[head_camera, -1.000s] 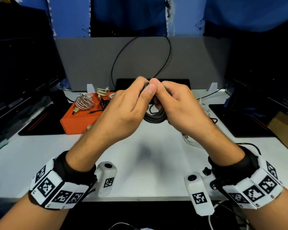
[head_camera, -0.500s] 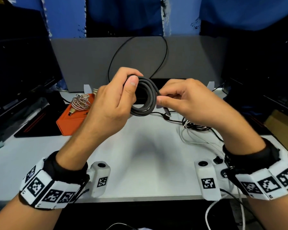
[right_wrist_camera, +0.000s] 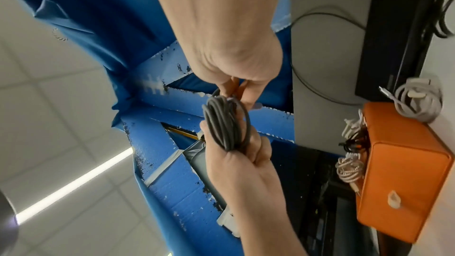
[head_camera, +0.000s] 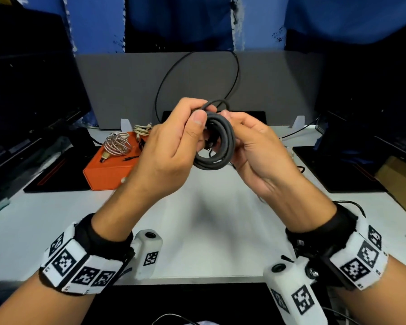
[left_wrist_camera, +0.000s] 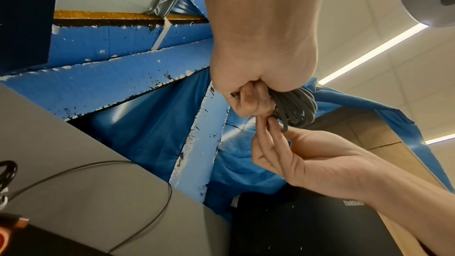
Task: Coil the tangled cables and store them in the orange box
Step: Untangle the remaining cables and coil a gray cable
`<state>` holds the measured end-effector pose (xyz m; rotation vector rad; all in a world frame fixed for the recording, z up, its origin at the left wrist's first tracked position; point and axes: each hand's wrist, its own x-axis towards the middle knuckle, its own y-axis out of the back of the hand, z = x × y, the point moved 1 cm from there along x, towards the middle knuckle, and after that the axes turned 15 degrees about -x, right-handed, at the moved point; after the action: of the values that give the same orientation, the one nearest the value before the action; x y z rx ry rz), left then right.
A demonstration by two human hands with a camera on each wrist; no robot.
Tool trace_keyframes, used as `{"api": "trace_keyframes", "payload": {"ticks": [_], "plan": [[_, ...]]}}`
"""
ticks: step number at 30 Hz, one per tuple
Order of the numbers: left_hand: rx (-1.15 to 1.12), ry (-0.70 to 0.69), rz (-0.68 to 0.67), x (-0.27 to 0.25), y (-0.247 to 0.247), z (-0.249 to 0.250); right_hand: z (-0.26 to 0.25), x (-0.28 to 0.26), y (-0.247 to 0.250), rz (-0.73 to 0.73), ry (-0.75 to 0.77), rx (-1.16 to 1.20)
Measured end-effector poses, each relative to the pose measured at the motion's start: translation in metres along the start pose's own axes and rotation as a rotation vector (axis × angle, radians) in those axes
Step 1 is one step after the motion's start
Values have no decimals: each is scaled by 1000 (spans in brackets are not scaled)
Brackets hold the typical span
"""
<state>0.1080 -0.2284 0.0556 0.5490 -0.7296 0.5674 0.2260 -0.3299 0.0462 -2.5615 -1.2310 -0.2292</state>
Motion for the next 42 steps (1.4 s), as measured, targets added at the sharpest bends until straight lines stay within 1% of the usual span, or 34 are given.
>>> {"api": "trace_keyframes", "payload": {"ticks": [2,4,5,7,9,12,14,16,19,22,24,26,29,30,32,33,34,37,40,42], "plan": [[64,-7,-8,1,3,2,0,-1,-1,-87,-72,58],[117,-12,-17,1,6,5,-1,-2,-1,-204,-152,16],[135,-15,-18,1,7,6,-2,-3,-1,-243,-190,-15],[168,-33,-11,1,9,8,-3,-6,-1,-271,-241,-51],[191,-58,0,1,10,9,-6,-10,-4,-297,-255,-27],[218,-72,20,2,9,9,-9,-13,-6,-374,-239,38],[239,-73,18,2,9,9,-10,-15,-7,-390,-186,-41],[275,-87,12,2,9,10,-8,-16,-6,-376,-115,-192],[296,-87,-1,3,12,12,-6,-13,-1,-391,-83,-391],[303,-72,-27,3,17,14,-13,-13,4,-406,4,-663],[337,-75,-34,3,19,14,-18,-14,7,-363,84,-798],[363,-75,-22,4,19,12,-20,-16,9,-274,195,-941],[355,-25,16,6,21,8,-18,-22,6,-128,445,-1234],[345,-5,30,7,23,7,-18,-22,5,-98,526,-1279],[322,28,49,9,27,6,-23,-18,8,-65,676,-1266],[299,40,52,10,30,7,-26,-15,12,-68,704,-1219],[265,51,49,11,31,7,-29,-12,17,-95,666,-1133],[175,53,20,11,31,9,-37,-7,28,-219,463,-741],[125,54,25,11,27,5,-31,-4,24,-260,276,-423],[132,58,45,11,27,1,-25,-2,20,-284,153,-280]]}}
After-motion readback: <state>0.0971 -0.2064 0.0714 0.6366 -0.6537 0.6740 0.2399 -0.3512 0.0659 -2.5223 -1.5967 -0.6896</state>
